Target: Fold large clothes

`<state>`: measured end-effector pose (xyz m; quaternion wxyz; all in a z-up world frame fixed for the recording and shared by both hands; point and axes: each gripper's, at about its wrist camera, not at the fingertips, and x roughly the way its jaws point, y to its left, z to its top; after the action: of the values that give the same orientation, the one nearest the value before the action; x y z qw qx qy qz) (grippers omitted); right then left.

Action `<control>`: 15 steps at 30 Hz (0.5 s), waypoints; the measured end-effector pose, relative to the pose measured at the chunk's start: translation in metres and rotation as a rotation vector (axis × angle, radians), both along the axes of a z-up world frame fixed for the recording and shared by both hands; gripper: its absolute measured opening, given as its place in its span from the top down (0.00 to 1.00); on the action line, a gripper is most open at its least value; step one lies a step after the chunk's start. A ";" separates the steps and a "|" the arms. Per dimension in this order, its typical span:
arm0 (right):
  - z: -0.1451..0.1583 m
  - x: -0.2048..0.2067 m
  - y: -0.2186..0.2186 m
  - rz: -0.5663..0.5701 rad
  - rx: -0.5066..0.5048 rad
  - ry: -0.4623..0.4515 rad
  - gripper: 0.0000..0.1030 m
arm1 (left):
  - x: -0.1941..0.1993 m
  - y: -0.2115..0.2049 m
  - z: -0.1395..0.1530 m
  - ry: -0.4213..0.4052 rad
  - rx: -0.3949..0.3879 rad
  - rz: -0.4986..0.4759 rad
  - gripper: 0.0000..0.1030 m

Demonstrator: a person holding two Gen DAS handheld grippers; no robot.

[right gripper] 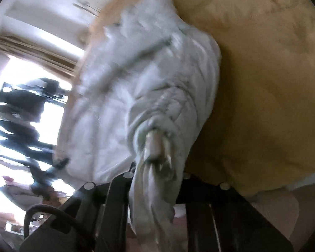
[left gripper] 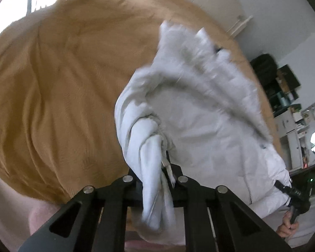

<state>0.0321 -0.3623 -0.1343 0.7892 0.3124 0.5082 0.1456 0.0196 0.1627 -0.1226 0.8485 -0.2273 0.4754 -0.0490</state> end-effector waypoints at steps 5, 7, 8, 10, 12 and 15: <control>0.062 0.026 0.004 0.029 0.009 -0.167 0.90 | 0.034 0.002 0.055 -0.102 0.006 -0.032 0.90; 0.083 0.050 0.006 0.036 0.004 -0.217 0.90 | 0.063 0.003 0.074 -0.127 0.010 -0.039 0.90; 0.093 0.066 0.007 0.031 0.001 -0.239 0.90 | 0.077 0.002 0.080 -0.128 0.012 -0.044 0.90; 0.109 0.104 0.008 0.032 0.008 -0.261 0.90 | 0.115 0.001 0.094 -0.138 0.011 -0.046 0.90; 0.120 0.143 0.007 0.032 0.009 -0.269 0.90 | 0.150 -0.002 0.104 -0.146 0.030 -0.050 0.90; 0.129 0.197 0.005 0.005 -0.002 -0.272 0.90 | 0.220 -0.007 0.107 -0.128 0.049 -0.028 0.90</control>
<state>0.2295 -0.3574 -0.0055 0.8507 0.2879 0.3975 0.1881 0.2397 0.1557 -0.0155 0.8817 -0.1960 0.4246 -0.0635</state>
